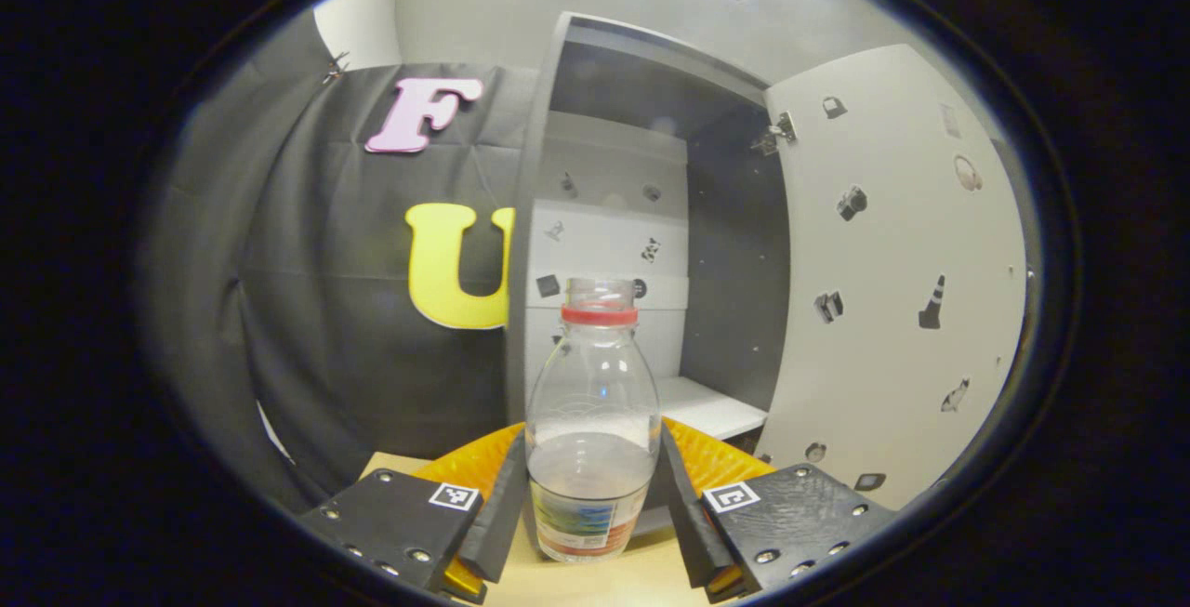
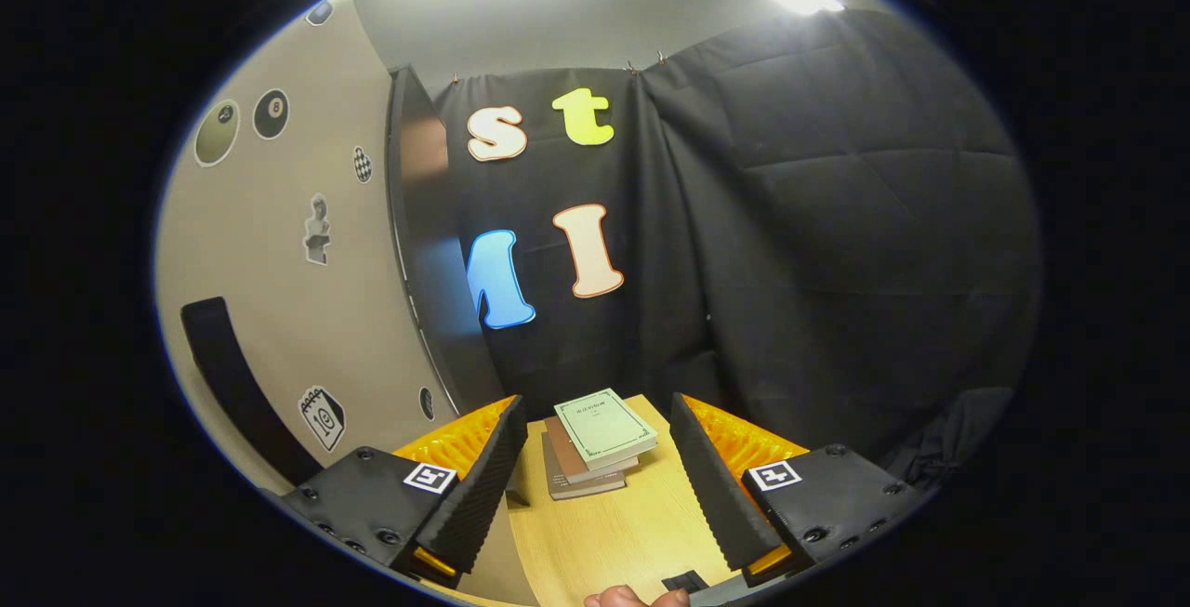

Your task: Open the cabinet door with the right hand, grasp the bottle in the cabinet with the left hand and place it on the coaster, then close the cabinet door with the right hand.

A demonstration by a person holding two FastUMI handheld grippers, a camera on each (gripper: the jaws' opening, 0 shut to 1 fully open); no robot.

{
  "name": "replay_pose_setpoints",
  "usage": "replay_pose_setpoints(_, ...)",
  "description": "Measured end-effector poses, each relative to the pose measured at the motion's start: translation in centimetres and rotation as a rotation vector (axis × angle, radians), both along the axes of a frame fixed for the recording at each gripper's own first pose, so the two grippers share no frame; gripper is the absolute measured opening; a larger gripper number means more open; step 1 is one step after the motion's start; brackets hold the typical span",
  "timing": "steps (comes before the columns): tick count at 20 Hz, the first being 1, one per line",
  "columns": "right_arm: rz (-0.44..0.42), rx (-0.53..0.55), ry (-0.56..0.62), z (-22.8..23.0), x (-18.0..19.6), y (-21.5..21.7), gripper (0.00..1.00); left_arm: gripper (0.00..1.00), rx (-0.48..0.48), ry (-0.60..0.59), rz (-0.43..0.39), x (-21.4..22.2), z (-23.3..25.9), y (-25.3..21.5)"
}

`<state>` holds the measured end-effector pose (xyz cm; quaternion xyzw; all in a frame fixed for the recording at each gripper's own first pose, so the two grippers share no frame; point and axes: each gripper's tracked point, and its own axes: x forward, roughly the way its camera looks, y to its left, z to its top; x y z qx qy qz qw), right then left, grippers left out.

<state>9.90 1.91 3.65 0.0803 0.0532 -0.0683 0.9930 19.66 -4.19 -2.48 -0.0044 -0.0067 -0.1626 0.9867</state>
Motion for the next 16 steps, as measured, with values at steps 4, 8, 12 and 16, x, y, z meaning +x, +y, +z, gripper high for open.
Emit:
replay_pose_setpoints(4,0.005,0.026,-0.004,-0.5,-1.2,1.1,0.98,0.72,0.001,0.011,0.068,-2.7,-3.8,4.1)
replay_pose_setpoints(8,-0.008,0.001,-0.031,-0.7,-2.0,1.3,0.98,0.70,-0.017,0.041,0.139,-5.4,-9.3,7.7)
replay_pose_setpoints(12,-0.011,-0.001,-0.027,-1.6,-3.0,1.8,0.98,0.73,-0.004,0.089,0.216,-7.4,-15.7,10.5)
replay_pose_setpoints(16,-0.043,0.048,-0.027,-2.8,-3.2,1.9,0.98,0.73,0.005,0.140,0.253,-9.4,-20.9,11.7)
